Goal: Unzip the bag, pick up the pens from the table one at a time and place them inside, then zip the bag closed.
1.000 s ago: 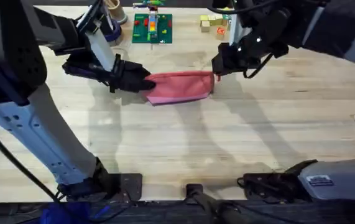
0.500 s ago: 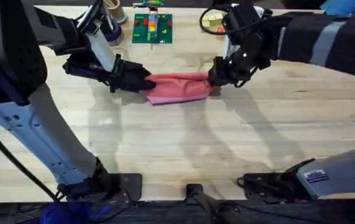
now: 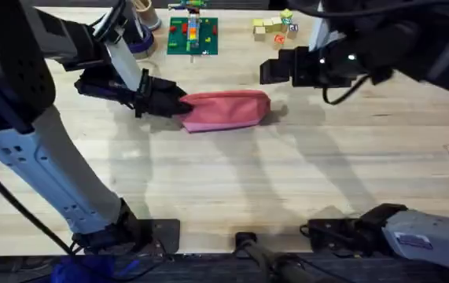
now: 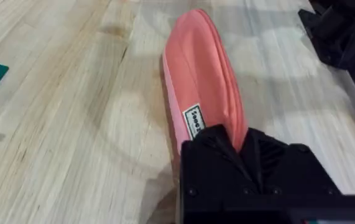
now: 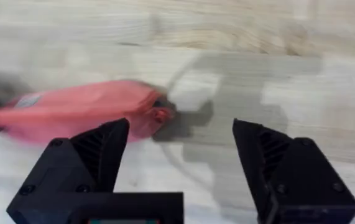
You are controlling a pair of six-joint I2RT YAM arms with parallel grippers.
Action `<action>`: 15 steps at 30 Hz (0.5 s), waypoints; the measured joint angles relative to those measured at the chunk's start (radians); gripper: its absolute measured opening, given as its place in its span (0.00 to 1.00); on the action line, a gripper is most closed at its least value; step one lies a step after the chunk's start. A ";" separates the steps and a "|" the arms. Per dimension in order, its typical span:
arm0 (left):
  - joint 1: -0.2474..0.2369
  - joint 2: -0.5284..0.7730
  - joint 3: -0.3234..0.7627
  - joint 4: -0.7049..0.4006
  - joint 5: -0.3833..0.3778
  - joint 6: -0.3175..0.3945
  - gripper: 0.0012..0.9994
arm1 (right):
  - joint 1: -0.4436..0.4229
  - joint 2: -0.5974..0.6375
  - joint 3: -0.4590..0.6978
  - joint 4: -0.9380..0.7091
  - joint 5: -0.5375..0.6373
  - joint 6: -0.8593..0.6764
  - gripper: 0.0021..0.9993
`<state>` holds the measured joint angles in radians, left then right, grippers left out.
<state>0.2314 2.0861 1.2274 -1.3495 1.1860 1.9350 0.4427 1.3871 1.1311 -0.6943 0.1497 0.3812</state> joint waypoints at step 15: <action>0.003 0.000 0.000 0.004 0.000 0.000 0.97 | 0.146 -0.129 0.001 -0.096 0.015 -0.106 1.00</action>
<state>0.2344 2.0861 1.2274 -1.3453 1.1858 1.9348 0.5888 1.2577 1.1324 -0.7902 0.1650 0.2756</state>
